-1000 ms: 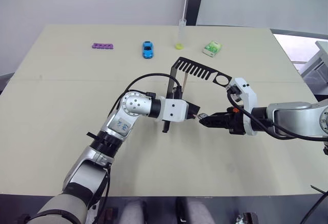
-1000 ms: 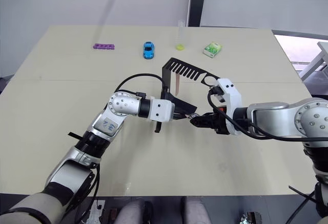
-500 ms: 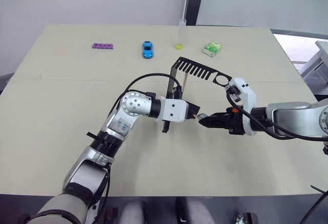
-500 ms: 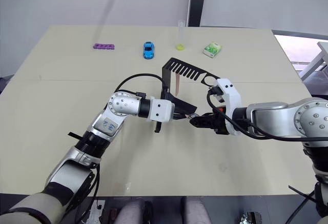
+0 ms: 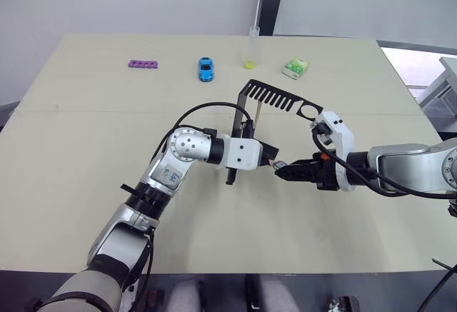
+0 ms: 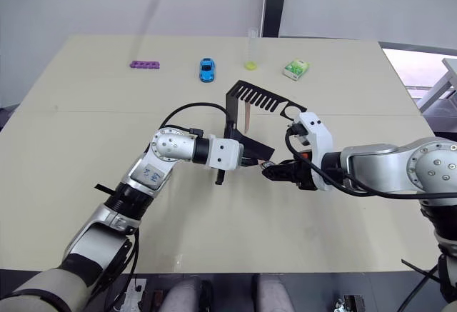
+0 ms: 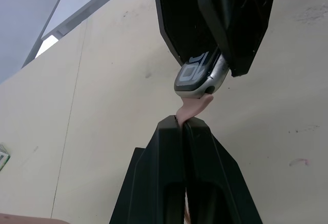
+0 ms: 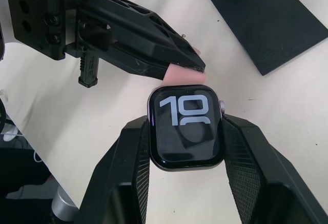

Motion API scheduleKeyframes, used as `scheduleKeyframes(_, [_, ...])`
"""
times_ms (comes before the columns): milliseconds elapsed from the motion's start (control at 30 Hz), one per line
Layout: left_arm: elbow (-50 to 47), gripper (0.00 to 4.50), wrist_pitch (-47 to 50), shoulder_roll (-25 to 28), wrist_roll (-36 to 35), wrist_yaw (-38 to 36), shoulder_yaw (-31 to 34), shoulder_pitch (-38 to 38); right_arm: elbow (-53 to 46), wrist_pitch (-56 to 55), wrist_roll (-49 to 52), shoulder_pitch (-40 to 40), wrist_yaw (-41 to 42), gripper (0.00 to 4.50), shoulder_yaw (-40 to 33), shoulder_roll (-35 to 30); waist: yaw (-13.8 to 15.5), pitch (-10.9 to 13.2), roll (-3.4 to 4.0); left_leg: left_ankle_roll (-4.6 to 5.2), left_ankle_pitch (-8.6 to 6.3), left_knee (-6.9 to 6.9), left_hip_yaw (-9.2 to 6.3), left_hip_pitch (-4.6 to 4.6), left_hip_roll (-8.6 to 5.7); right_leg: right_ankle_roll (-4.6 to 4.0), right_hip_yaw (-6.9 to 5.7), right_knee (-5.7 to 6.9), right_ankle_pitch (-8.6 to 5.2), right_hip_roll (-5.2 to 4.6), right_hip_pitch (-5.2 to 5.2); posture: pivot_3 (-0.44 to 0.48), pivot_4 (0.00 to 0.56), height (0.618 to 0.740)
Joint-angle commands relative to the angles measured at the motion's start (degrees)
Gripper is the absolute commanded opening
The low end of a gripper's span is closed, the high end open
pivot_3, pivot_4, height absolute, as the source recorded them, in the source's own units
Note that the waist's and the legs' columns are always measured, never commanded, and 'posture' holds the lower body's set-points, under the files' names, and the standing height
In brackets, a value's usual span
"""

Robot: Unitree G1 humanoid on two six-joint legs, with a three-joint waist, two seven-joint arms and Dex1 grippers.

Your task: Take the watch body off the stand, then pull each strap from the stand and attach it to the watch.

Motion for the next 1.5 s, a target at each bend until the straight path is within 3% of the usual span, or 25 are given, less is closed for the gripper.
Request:
scheduleKeyframes(33, [-2.07, 0.00, -1.21, -2.31, -1.45, 0.66, -0.70, -1.81, -3.25, -1.84, 2.86, -1.17, 0.35, 1.55, 0.01, 1.10, 0.00, 0.00, 0.00, 0.00, 0.00, 0.00, 0.00, 0.00, 0.00, 0.00, 0.00, 0.00, 0.00, 0.00, 0.00, 0.000, 0.150, 0.740])
scheduleKeyframes(1500, [-0.93, 0.00, -1.56, -2.73, -0.92, 1.25, -0.19, -2.40, -1.86, -1.45, 2.58, -2.28, 0.21, 1.55, -0.21, 0.92, 0.00, 0.00, 0.00, 0.00, 0.00, 0.01, -0.01, -0.02, 0.00, 0.00, -0.02, 0.04, 0.00, 0.00, 0.00, 0.000, 0.150, 0.740])
